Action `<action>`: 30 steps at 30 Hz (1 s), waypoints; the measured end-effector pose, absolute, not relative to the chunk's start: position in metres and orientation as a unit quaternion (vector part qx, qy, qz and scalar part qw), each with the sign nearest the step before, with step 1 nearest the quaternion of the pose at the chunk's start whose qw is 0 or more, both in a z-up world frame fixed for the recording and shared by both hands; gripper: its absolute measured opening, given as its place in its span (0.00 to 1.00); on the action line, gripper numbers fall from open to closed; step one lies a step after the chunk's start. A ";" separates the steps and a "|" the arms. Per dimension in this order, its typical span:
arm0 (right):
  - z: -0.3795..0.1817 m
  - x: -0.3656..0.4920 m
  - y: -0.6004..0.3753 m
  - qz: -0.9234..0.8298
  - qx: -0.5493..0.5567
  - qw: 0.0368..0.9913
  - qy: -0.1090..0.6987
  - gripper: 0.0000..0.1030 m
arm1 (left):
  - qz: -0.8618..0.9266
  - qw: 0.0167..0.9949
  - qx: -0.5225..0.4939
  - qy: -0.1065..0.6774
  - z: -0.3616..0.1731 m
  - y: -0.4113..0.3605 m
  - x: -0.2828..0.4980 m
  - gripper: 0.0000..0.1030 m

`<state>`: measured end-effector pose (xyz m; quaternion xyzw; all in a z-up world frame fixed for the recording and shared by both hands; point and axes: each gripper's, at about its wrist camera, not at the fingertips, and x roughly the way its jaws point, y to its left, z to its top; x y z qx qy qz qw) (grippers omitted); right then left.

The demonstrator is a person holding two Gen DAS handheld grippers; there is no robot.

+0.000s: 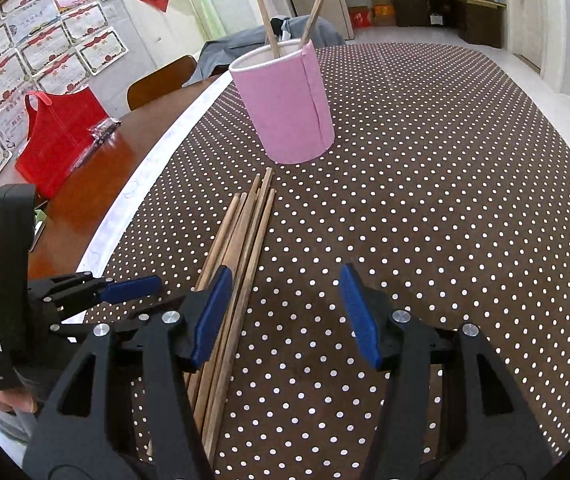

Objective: Organize utensils
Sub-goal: 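Move the left gripper back to the pile and pinch another chopstick, then pinch a chopstick with the right gripper while the left gripper holds its own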

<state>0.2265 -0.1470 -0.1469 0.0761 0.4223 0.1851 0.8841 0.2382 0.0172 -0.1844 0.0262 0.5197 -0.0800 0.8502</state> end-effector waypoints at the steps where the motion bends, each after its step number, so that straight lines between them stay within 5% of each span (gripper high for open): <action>1: -0.148 0.227 -0.147 0.184 0.076 0.883 0.425 0.55 | -0.080 0.850 0.026 0.519 -0.184 0.017 0.241 0.41; 9: -0.159 0.242 -0.141 0.176 0.063 0.871 0.454 0.55 | -0.055 0.855 0.034 0.515 -0.189 0.016 0.254 0.41; 16: -0.166 0.256 -0.120 0.183 0.032 0.855 0.483 0.54 | -0.034 0.860 0.013 0.510 -0.187 0.032 0.255 0.12; 20: -0.171 0.263 -0.109 0.192 0.028 0.844 0.501 0.35 | -0.045 0.858 -0.005 0.511 -0.188 0.040 0.254 0.11; 30: -0.171 0.277 -0.088 0.173 -0.007 0.837 0.519 0.34 | -0.054 0.853 -0.020 0.519 -0.187 0.043 0.261 0.11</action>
